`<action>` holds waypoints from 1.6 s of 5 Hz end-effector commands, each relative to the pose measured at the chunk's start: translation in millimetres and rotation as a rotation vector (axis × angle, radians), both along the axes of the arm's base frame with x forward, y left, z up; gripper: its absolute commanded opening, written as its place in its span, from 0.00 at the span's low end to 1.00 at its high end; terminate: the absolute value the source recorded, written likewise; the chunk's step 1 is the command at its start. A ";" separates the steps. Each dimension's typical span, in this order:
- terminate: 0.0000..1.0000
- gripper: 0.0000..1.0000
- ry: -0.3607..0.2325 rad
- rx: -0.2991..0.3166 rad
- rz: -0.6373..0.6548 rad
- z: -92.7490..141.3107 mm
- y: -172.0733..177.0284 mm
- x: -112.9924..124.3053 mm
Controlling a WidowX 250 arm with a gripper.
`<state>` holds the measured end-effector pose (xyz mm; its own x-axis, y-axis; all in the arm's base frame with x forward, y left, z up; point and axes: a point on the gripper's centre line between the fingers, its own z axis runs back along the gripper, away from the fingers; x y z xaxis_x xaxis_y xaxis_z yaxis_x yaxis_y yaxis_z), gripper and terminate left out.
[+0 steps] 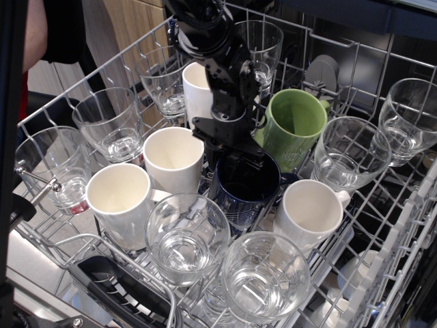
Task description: Pick up any cup
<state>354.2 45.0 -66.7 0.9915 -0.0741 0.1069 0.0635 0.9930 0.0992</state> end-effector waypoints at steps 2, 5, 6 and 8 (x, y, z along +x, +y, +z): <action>0.00 0.00 -0.024 -0.023 0.015 29.3 4.3 18.3; 0.00 0.00 -0.018 -0.156 -0.021 113.7 15.2 23.9; 0.00 0.00 -0.020 -0.204 -0.040 136.0 15.0 15.8; 0.00 0.00 -0.080 -0.222 -0.044 167.6 11.4 2.7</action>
